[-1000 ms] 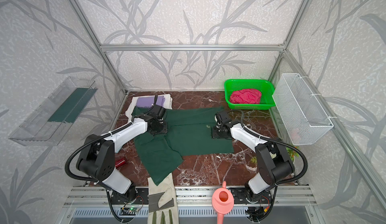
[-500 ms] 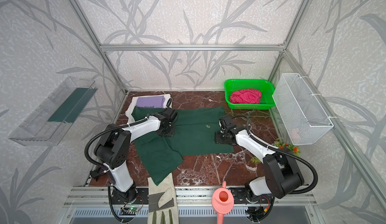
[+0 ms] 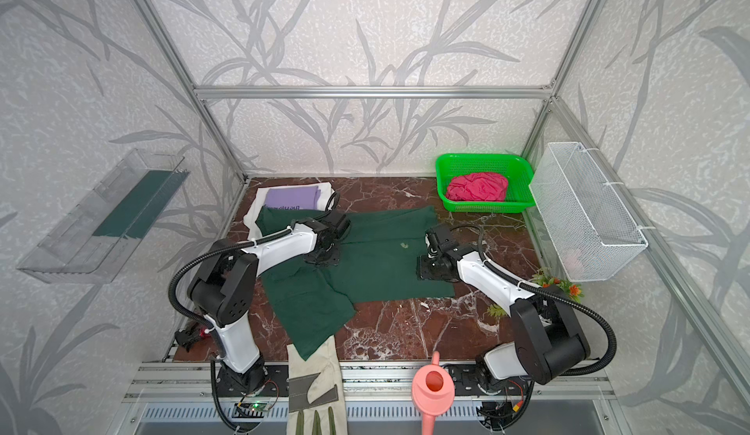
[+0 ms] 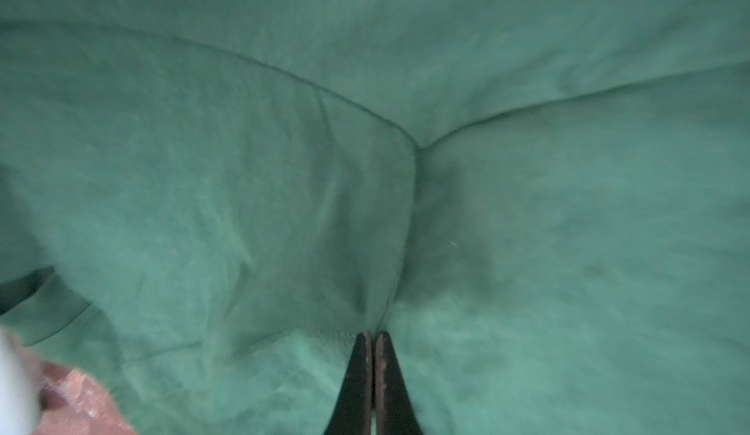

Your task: Fold and stack the t-shirts

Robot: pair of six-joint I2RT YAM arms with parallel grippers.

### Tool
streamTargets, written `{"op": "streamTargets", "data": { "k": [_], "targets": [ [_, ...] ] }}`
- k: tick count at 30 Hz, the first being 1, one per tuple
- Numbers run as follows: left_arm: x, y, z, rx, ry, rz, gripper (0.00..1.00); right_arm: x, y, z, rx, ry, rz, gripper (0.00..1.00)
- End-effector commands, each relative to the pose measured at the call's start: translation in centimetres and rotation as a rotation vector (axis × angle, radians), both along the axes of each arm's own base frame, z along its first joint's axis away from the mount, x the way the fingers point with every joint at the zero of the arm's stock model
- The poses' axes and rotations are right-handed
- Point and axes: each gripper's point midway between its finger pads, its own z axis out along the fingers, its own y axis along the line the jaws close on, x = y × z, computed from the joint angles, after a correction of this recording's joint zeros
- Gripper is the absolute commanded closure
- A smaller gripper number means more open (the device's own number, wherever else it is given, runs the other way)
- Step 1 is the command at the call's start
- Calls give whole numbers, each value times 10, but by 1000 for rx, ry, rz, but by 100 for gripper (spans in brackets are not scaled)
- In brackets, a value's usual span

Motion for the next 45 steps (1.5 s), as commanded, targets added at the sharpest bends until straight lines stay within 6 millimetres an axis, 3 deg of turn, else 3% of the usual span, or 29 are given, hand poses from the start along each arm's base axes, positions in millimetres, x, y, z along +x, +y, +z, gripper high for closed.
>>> {"op": "streamTargets", "data": {
  "k": [1, 7, 8, 11, 14, 16, 19, 24, 27, 34, 45],
  "targets": [
    [-6, 1, 27, 26, -42, 44, 100, -4, 0, -4, -5, 21, 9, 41],
    [-8, -10, 20, -6, -38, 51, 100, -4, 1, -8, -6, 37, 13, 41],
    [-8, -13, 18, -22, -31, 48, 97, -4, 1, -9, -8, 39, 13, 41],
    [-10, -21, 19, -80, -30, 29, 75, -4, -2, -10, -24, 40, 9, 41],
    [-21, -24, 34, -180, -80, 32, 68, -5, -11, -12, -73, 59, -15, 41],
    [-40, -21, 45, -246, -86, 56, 68, -5, -15, -12, -97, 74, -27, 41],
    [-86, 0, 46, -249, -2, 120, 68, -6, -21, -14, -121, 94, -41, 41],
    [-167, 27, 22, -238, 207, 235, 65, -5, -28, -13, -130, 101, -61, 41],
    [-188, 44, 7, -188, 226, 322, 66, -5, -27, -14, -120, 110, -56, 41],
    [-172, 77, -15, -69, 52, 472, 63, -9, -20, -18, -84, 139, -42, 41],
    [-131, 84, -53, -73, 44, 556, 61, -14, -28, -14, -106, 129, -46, 41]
  ]
}}
